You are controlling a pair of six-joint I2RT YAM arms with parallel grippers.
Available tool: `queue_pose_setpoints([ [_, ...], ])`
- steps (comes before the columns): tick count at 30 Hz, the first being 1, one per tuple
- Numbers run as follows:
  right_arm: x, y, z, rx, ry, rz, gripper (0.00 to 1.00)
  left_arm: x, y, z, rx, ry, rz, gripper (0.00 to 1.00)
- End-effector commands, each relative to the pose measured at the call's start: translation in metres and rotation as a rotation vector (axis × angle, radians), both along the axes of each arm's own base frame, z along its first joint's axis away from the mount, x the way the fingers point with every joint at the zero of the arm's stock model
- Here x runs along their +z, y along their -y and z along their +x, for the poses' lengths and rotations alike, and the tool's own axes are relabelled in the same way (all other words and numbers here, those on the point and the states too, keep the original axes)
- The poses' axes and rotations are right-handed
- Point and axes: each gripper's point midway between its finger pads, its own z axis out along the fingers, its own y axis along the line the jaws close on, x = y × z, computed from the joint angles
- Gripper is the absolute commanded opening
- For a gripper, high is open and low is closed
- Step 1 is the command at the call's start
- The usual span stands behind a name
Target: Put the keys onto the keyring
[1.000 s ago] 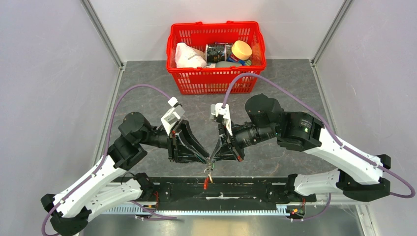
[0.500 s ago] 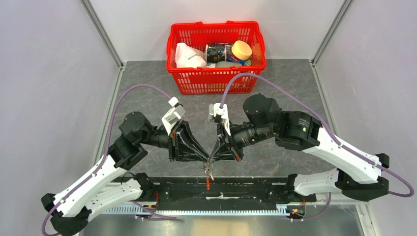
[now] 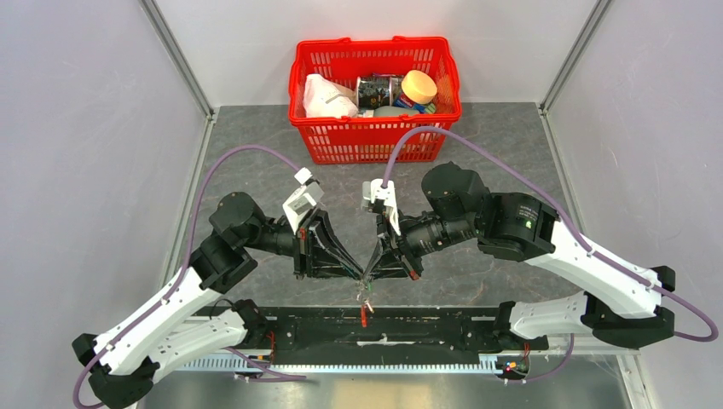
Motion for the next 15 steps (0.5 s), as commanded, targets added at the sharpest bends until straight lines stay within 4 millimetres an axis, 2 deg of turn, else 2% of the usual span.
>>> queue_pose_setpoints([
  [1, 0.033, -0.003, 0.001, 0.007, 0.056, 0.106, 0.0, 0.009, -0.002, -0.004, -0.025, 0.056, -0.028, 0.07],
  [2, 0.033, -0.003, 0.002, 0.007, 0.057, 0.107, 0.0, 0.01, -0.001, -0.003, -0.022, 0.057, -0.028, 0.02],
  [11, 0.036, 0.0, -0.003, 0.022, 0.059, 0.12, 0.01, 0.017, -0.005, -0.002, 0.012, 0.1, -0.059, 0.02],
  [13, 0.04, 0.003, -0.005, 0.029, 0.066, 0.144, 0.14, 0.02, -0.006, -0.003, 0.019, 0.112, -0.074, 0.02],
  [15, 0.044, 0.007, -0.005, 0.019, 0.081, 0.166, 0.36, 0.023, -0.007, -0.004, 0.023, 0.119, -0.089, 0.02],
])
